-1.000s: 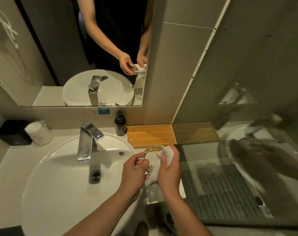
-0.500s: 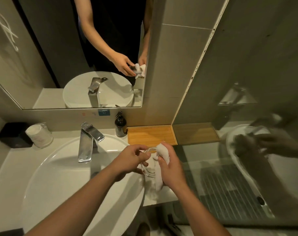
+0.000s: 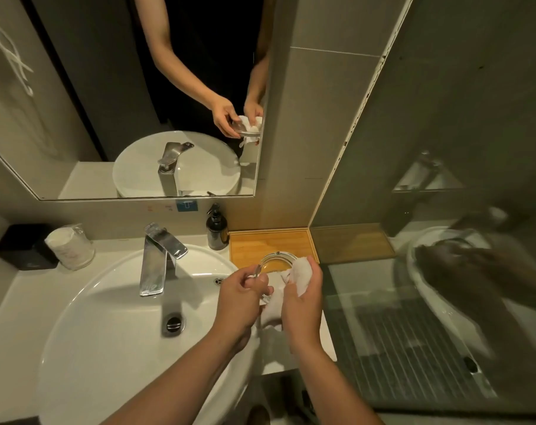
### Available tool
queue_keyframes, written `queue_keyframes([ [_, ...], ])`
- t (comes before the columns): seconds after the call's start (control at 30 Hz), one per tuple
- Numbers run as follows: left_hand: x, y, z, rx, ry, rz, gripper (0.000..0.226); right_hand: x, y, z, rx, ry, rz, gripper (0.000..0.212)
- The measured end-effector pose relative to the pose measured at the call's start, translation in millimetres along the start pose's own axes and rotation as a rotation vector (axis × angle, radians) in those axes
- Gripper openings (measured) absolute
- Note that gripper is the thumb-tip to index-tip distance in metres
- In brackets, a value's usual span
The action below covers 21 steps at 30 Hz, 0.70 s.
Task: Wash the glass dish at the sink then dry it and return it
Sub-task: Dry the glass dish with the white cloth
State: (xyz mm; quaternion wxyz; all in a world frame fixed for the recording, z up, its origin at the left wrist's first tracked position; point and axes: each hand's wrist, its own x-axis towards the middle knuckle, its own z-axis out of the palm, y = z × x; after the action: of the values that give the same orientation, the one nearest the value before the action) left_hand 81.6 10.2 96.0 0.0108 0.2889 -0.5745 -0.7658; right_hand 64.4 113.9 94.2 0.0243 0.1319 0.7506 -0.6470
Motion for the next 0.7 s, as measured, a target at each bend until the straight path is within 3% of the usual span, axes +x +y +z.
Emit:
queue_keyframes([
  [0.17,-5.4,-1.8,-7.2,-0.008,-0.090,-0.013,0.029,0.9,-2.2,-4.9,-0.038,-0.031,0.005,0.061],
  [0.37,13.6,26.1,-30.8,0.292,-0.289,0.004,0.021,14.6,-6.9,-16.5,-0.115,-0.153,-0.066,0.067],
  [0.43,17.5,29.0,-31.7,0.285,-0.316,-0.001,0.024,17.9,-7.1,-20.0,-0.145,-0.207,-0.096,0.069],
  [0.53,16.8,22.7,-28.0,0.199,-0.260,-0.025,0.029,18.9,-7.6,-20.9,-0.141,-0.207,-0.130,0.067],
  [0.7,2.0,0.7,-10.1,-0.038,-0.091,-0.083,0.030,3.1,-1.8,-0.2,-0.002,0.039,-0.048,0.052],
])
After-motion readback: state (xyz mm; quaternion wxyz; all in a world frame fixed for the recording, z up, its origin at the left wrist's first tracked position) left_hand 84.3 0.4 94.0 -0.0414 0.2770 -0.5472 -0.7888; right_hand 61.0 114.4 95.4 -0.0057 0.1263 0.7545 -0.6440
